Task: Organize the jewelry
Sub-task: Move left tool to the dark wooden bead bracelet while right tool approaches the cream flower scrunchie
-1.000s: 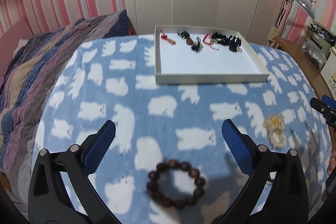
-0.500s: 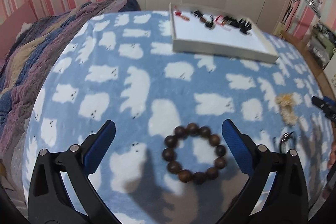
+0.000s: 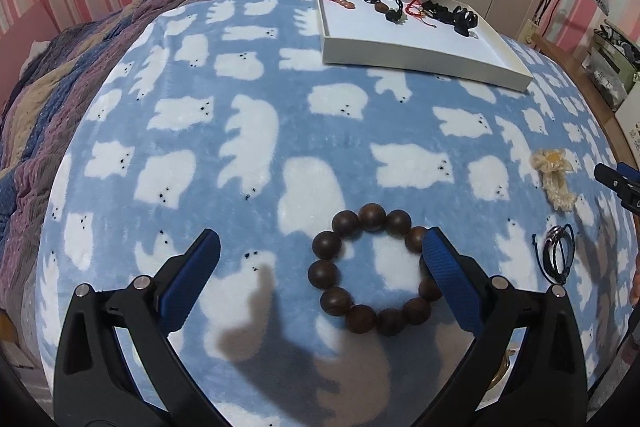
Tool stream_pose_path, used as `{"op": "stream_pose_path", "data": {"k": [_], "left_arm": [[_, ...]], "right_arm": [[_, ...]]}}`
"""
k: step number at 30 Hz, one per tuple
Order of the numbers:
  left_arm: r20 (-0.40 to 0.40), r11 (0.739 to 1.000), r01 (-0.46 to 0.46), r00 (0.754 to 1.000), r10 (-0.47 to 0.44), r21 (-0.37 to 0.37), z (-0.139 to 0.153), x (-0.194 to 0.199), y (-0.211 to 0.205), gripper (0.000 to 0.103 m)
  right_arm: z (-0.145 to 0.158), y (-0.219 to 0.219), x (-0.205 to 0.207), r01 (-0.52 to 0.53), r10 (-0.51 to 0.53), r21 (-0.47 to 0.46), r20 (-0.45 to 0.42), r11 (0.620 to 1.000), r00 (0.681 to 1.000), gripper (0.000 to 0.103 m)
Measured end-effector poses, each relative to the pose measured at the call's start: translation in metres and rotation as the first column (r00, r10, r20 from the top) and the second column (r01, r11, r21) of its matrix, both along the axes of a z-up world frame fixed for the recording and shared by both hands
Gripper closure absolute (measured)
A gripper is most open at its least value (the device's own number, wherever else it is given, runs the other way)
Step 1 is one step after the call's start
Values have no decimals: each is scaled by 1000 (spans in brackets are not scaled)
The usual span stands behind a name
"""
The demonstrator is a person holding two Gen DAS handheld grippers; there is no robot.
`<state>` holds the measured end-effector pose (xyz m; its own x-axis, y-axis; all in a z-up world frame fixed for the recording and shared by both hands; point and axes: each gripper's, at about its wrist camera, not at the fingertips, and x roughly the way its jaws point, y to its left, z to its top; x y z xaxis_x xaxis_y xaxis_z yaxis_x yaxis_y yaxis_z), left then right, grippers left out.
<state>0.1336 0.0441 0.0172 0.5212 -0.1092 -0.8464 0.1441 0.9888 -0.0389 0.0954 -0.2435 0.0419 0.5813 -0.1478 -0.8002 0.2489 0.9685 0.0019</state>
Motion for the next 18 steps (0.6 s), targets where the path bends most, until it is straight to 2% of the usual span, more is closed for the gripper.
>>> {"op": "stream_pose_path", "data": {"k": [18], "left_arm": [[-45,1000,-8,999,9,13,-20,3,2,5]], "right_arm": [[-27,4,14,-2,2,5,-65,1000,998,11]]}}
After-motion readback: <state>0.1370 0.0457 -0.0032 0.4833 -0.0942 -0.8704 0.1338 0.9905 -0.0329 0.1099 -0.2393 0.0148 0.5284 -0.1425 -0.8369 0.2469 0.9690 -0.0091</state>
